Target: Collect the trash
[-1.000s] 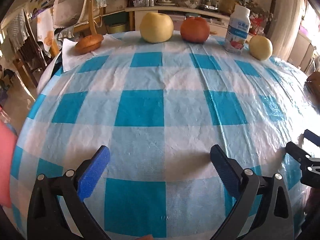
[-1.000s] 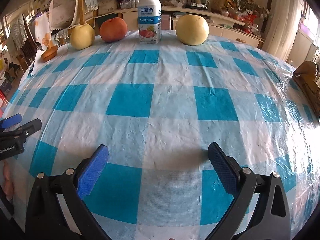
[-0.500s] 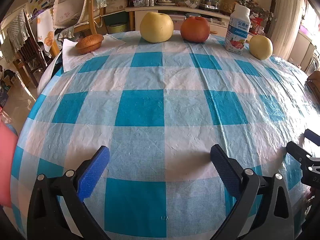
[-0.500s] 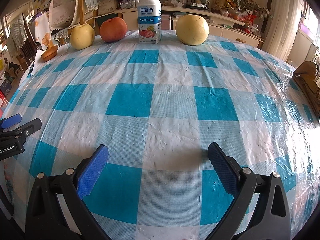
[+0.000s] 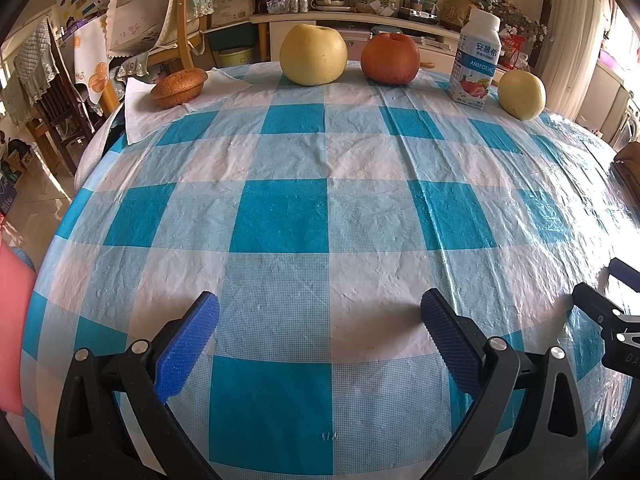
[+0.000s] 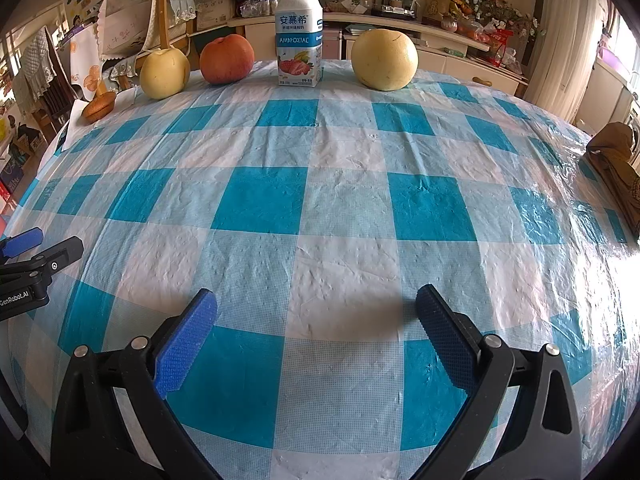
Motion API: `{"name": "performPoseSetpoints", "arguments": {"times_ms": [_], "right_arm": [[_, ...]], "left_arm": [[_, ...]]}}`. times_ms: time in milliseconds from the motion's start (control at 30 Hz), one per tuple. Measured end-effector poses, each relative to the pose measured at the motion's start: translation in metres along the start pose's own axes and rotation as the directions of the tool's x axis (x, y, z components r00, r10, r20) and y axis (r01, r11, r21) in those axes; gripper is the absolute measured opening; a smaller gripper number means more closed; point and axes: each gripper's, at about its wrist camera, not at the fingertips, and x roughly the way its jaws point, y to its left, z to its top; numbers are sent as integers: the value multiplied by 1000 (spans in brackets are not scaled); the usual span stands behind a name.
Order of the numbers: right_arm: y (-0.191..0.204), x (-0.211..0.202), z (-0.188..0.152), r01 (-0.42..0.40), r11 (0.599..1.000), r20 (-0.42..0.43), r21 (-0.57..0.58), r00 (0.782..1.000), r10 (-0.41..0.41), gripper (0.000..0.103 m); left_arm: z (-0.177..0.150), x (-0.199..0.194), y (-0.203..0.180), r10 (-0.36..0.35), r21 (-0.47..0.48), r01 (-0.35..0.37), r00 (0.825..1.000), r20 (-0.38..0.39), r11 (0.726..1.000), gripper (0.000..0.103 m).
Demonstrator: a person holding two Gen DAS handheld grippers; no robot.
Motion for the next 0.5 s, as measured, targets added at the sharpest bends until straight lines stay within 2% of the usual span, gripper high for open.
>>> {"name": "performPoseSetpoints", "arguments": {"times_ms": [500], "right_arm": [[0,0,0,0,1000,0,0,1000,0,99]], "left_arm": [[0,0,0,0,0,0,1000,0,1000,100]]}}
